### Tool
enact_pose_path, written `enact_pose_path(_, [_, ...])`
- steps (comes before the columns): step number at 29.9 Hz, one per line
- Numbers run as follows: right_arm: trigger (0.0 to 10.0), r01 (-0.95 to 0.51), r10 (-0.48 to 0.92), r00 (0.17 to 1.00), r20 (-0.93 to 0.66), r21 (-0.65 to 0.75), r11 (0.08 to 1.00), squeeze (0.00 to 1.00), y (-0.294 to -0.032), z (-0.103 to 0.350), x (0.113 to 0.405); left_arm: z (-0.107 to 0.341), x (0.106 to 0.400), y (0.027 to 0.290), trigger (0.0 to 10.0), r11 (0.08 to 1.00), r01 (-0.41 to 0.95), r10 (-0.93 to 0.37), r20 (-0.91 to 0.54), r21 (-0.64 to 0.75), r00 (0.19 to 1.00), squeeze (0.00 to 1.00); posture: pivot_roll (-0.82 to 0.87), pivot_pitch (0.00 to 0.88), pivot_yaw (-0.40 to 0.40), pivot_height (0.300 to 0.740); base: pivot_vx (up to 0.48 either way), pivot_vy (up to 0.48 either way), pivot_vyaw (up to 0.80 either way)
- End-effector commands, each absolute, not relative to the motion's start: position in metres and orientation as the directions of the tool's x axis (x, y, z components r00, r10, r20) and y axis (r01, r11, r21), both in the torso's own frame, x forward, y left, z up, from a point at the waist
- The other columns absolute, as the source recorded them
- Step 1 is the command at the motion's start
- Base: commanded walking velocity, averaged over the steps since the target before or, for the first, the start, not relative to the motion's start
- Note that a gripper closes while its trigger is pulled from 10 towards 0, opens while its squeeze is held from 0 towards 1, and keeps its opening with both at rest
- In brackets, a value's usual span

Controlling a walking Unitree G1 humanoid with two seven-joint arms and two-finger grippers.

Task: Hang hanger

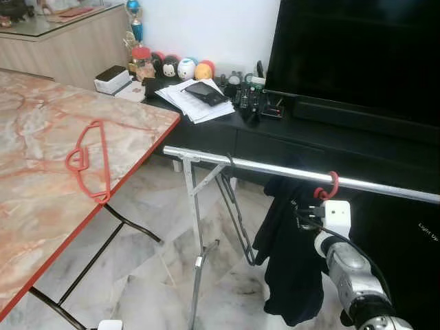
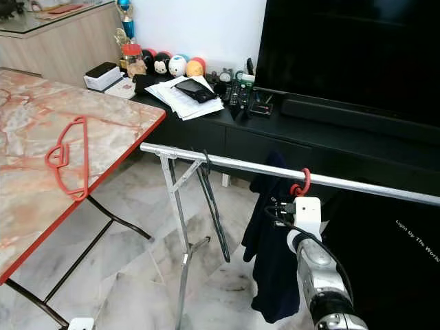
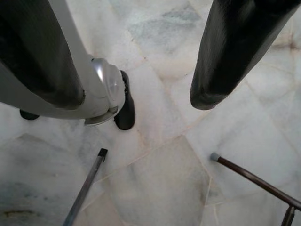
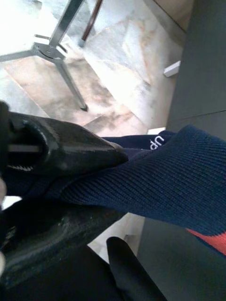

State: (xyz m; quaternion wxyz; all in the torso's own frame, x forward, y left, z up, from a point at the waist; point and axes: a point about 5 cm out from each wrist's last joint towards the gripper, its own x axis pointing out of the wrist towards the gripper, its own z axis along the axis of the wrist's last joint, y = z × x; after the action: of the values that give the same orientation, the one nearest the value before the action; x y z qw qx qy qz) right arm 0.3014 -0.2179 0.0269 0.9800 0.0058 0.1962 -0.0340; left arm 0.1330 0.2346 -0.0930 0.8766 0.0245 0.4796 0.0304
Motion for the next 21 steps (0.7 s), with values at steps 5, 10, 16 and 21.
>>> enact_pose_path(5, [0.0, 0.154, -0.144, 0.958, -0.249, 0.018, 0.988, 0.00, -0.221, 0.037, 0.294, -0.094, 0.128, 0.239, 10.0, 0.996, -0.020, 0.085, -0.853, 0.088, 0.515, 0.00, -0.03, 0.000, 0.009, 0.740, 0.000, 0.000, 0.00])
enact_pose_path(10, [0.0, 0.175, -0.169, 0.966, -0.195, 0.013, 0.984, 0.00, -0.222, 0.039, 0.288, -0.094, 0.128, 0.239, 10.0, 0.996, -0.019, 0.088, -0.854, 0.091, 0.514, 0.00, -0.03, 0.000, 0.012, 0.740, 0.000, 0.000, 0.00])
enact_pose_path(16, [0.0, 0.186, -0.183, 0.980, -0.075, 0.024, 0.982, 0.00, -0.223, 0.051, 0.276, -0.094, 0.129, 0.237, 10.0, 0.996, -0.017, 0.086, -0.854, 0.090, 0.513, 0.00, -0.04, 0.000, 0.007, 0.740, 0.000, 0.000, 0.00])
enact_pose_path(21, [0.0, 0.180, -0.180, 0.983, -0.044, 0.006, 0.984, 0.00, -0.222, 0.049, 0.260, -0.095, 0.127, 0.237, 10.0, 0.996, -0.015, 0.086, -0.856, 0.091, 0.509, 0.00, -0.04, 0.000, 0.005, 0.740, 0.000, 0.000, 0.00])
